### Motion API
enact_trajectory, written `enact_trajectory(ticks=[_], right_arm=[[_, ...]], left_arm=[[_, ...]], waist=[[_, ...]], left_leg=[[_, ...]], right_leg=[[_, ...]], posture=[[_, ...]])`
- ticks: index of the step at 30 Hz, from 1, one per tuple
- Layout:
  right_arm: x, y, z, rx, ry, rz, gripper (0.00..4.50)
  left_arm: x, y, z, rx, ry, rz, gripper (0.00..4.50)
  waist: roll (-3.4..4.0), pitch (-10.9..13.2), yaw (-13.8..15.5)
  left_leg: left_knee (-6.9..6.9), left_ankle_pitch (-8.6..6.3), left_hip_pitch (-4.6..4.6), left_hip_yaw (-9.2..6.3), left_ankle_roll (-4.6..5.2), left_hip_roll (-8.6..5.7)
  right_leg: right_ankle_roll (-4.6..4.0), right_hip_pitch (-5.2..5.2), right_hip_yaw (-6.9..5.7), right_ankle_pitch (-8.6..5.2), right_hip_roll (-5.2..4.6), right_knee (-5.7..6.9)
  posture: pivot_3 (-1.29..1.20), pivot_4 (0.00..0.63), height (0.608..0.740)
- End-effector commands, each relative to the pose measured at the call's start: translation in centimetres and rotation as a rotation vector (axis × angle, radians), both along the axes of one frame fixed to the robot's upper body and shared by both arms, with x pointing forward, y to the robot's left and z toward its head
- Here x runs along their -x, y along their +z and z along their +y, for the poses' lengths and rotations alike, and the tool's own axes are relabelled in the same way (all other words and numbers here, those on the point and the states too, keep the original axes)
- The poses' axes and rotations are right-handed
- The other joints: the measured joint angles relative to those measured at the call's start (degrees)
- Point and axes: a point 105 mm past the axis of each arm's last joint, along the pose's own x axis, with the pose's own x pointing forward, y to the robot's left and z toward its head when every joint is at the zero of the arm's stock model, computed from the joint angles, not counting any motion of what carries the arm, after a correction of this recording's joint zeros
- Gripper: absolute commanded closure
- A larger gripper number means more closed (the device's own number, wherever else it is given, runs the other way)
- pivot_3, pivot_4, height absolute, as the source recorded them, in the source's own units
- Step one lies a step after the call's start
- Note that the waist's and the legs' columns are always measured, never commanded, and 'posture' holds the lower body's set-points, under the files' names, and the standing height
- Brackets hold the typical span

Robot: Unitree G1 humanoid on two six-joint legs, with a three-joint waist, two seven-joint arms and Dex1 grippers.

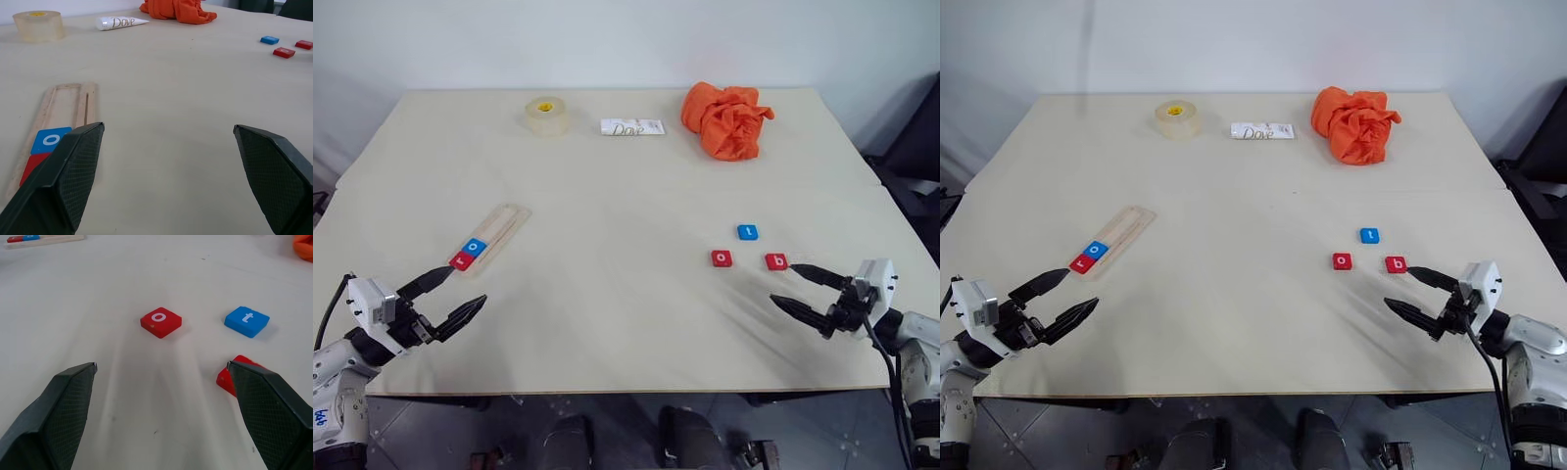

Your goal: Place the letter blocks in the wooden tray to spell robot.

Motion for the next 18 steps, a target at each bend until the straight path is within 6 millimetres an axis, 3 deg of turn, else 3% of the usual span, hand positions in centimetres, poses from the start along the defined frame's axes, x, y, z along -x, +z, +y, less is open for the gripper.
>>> enact_trajectory(ticks=[1,8,13,18], right_arm=[[-0.3,1.4,0.2,0.017,0.012,-0.04,0.05],[-0.8,2.3,1.1,0.022,0.043,-0.051,0.05],[-1.2,4.1,3.2,0.071,0.141,-0.096,0.05],[-0.9,5.0,4.6,0.103,0.236,-0.105,0.05]], left_arm=[[0.2,0.9,0.0,-0.002,-0.001,-0.041,0.0],[-0.3,1.4,0.6,0.049,0.057,-0.047,0.0],[0.4,2.3,1.6,0.013,0.125,-0.067,0.0],[1.9,1.1,3.8,-0.06,0.257,0.071,0.0]], waist=[[0.0,0.0,0.02],[0.0,0.0,0.04],[0.0,0.0,-0.25],[-0.01,0.0,-0.4]], left_leg=[[0.0,0.0,0.0,0.0,0.0,0.0],[0.02,0.0,0.0,0.0,0.0,0.0],[0.02,0.0,0.0,0.0,0.0,0.0],[-0.03,-0.01,0.0,0.0,0.01,0.0]], right_leg=[[0.0,0.0,0.0,0.0,0.0,0.0],[0.0,0.0,0.0,0.0,-0.01,0.02],[0.0,-0.02,0.02,0.0,-0.01,0.05],[-0.01,-0.02,0.01,-0.01,-0.01,0.01]], posture=[[0.0,0.15,0.74],[0.0,0.15,0.74],[0.0,0.15,0.74],[0.0,0.15,0.74]])
